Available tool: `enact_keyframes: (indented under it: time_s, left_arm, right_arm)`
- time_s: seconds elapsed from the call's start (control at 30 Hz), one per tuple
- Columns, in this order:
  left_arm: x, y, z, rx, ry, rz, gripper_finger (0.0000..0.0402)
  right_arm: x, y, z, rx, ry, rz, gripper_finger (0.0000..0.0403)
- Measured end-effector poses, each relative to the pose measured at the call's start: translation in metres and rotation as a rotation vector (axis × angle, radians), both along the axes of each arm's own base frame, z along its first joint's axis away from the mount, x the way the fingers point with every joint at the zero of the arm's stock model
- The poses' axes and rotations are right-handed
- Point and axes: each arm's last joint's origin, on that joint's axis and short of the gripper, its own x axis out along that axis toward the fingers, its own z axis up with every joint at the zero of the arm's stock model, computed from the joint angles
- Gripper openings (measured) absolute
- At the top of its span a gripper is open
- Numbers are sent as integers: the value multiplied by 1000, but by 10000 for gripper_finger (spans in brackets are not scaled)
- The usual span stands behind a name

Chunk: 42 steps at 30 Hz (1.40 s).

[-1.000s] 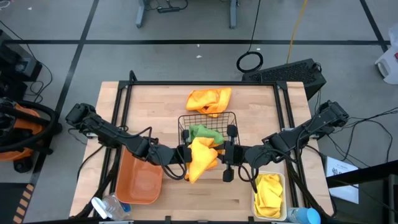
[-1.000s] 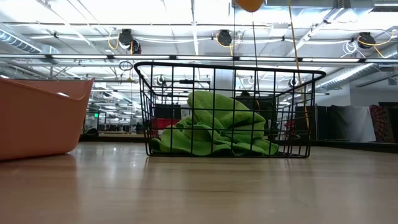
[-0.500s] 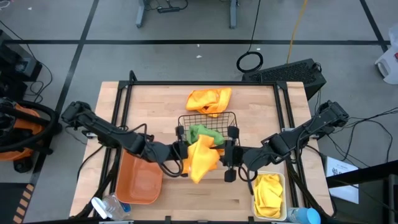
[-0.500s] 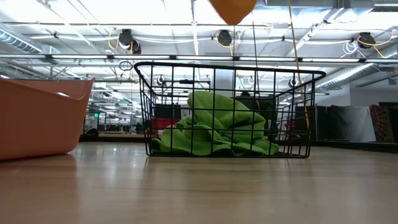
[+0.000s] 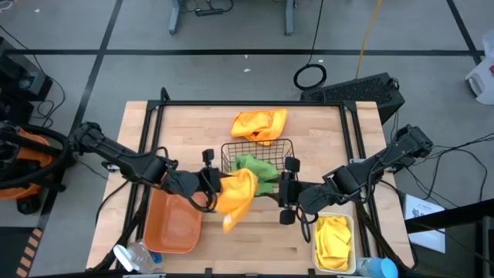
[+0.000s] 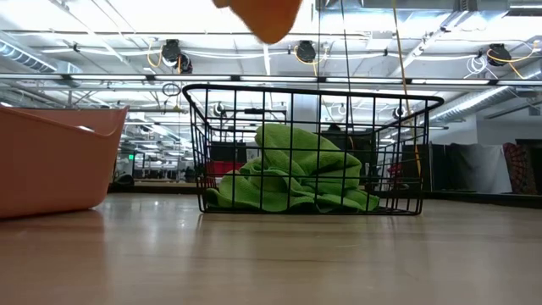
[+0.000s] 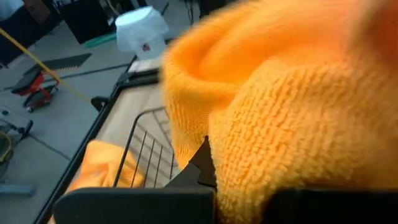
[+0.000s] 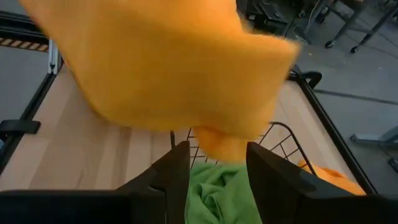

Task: Sort microfiber towel by color & place in baskets
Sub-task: Put the bottom orange microfiber cloth into the orange bin

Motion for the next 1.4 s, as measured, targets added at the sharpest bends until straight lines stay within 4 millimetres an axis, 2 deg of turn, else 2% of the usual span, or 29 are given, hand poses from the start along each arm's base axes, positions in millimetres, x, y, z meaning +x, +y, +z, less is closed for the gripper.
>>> enact_keyframes:
  time_s: [0.4,0.53,0.77,1.07,1.23,1.4]
  left_arm:
    - [-33,3,1,-46,139,16,9]
    - [-50,2,5,-84,166,29,9]
    - [-92,10,20,-173,164,61,9]
    - [-145,23,37,-234,183,-79,9]
    - [-163,29,39,-263,222,-169,9]
    - [-175,35,36,-290,283,-161,9]
  right_arm:
    - [4,7,-12,5,45,0,148]
    - [6,11,-18,-2,60,6,148]
    - [6,14,-19,0,63,12,148]
    - [6,14,-19,-2,66,12,148]
    - [6,14,-19,-2,65,12,148]
    - [6,14,-19,-2,65,12,148]
